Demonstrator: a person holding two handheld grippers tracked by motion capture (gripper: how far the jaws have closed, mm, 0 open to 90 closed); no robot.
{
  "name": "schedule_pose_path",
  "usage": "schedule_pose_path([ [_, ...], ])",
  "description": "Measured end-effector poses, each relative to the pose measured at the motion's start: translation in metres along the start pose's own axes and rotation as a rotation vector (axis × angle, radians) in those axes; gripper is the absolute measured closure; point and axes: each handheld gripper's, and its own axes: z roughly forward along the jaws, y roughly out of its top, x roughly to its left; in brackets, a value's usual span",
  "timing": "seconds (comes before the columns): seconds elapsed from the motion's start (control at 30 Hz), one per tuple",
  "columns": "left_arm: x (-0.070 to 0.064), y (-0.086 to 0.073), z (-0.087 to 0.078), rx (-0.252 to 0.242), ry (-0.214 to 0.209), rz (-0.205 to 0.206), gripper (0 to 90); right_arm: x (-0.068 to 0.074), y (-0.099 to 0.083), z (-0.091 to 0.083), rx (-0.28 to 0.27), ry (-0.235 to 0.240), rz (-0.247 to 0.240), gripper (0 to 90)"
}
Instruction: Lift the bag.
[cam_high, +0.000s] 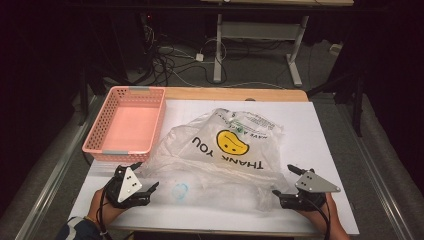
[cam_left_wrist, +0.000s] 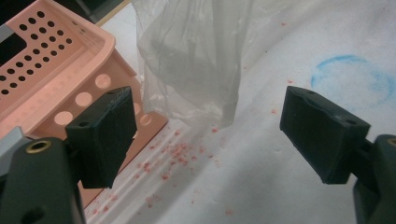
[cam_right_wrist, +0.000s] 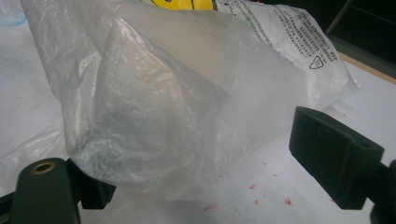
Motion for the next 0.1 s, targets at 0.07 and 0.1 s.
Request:
schedule_pose_path([
  [0.07,0.0003,0.0001,0.0001,0.001,0.001,-0.001,18.2,0.0001,0.0000,0.0004,0.002,0.000,-0.001,16.5],
  [0.1,0.0004,0.0003,0.0002,0.001,0.001,-0.002,18.2,0.0002,0.0000,0.0006,0.003,0.001,0.002,16.5],
])
